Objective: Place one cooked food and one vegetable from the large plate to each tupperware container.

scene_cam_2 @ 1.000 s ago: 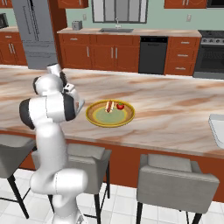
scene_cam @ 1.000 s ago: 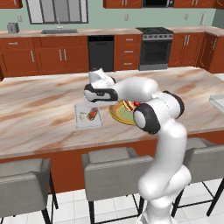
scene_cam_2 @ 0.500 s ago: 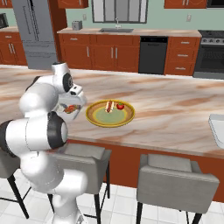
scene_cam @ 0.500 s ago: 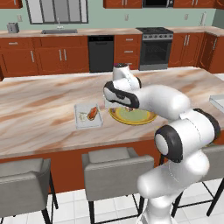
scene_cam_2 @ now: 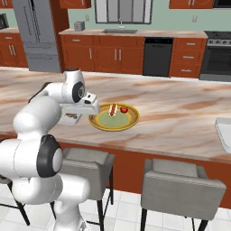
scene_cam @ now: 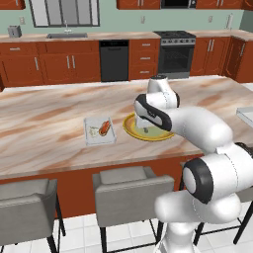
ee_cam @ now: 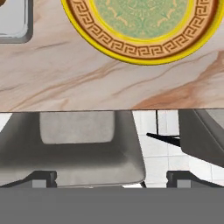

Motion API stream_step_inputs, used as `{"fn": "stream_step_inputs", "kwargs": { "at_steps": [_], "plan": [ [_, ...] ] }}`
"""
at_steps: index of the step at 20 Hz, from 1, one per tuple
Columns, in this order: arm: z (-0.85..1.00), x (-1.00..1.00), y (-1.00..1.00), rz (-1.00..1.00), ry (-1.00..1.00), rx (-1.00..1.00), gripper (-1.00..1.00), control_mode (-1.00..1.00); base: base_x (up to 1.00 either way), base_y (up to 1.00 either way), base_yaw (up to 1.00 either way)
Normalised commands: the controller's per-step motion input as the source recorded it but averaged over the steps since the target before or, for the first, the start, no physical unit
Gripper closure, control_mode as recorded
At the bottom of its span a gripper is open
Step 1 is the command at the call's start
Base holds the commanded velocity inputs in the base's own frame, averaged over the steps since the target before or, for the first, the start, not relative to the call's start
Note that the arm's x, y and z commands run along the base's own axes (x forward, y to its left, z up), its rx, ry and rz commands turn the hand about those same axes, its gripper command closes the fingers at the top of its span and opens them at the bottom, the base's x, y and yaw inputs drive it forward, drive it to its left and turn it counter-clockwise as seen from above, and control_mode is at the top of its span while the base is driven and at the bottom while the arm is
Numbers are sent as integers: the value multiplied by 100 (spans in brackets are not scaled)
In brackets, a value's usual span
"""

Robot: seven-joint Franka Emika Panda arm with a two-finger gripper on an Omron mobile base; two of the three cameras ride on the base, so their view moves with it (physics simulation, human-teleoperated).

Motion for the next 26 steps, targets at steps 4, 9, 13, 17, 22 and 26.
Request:
{"fn": "stream_step_inputs", "kwargs": {
  "at_steps": [4,9,13,17,22,26],
  "plan": [
    [0,0,0,0,0,0,-100,-100,0,0,0],
    [0,0,-4,1,0,0,-100,100,0,-26,1],
    [0,0,0,0,0,0,-100,100,1,-81,3],
    [0,0,0,0,0,0,-100,100,0,-85,0],
    [0,0,0,0,0,0,-100,100,8,-43,0],
    [0,0,0,0,0,0,-100,100,2,-54,0]
  ]
}}
